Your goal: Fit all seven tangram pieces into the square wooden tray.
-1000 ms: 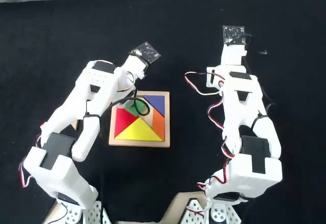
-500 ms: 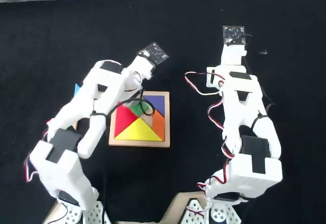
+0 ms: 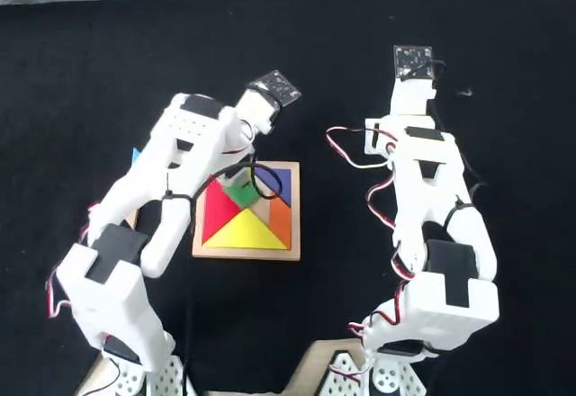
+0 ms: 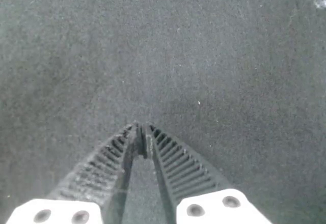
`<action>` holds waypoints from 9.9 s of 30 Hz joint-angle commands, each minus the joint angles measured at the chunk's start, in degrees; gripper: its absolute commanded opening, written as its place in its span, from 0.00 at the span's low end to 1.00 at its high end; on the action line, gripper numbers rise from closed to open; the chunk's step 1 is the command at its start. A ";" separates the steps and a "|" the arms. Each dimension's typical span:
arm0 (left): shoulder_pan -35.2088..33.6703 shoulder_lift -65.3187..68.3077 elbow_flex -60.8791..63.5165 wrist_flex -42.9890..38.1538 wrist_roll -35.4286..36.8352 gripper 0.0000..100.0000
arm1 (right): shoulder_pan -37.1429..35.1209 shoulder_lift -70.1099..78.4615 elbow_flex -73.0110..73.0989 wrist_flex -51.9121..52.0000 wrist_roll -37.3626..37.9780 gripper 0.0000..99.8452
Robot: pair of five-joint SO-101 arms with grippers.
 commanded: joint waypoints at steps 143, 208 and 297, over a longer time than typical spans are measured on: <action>-26.95 10.29 -5.85 -4.75 6.42 0.16 | -0.88 -0.31 -3.30 -1.05 0.44 0.01; -11.38 5.10 -9.63 12.75 -34.20 0.20 | 1.41 -0.22 -4.26 -1.14 0.09 0.01; -5.32 5.45 -1.27 -7.82 -18.64 0.20 | 0.44 -0.22 -3.91 -1.93 0.35 0.01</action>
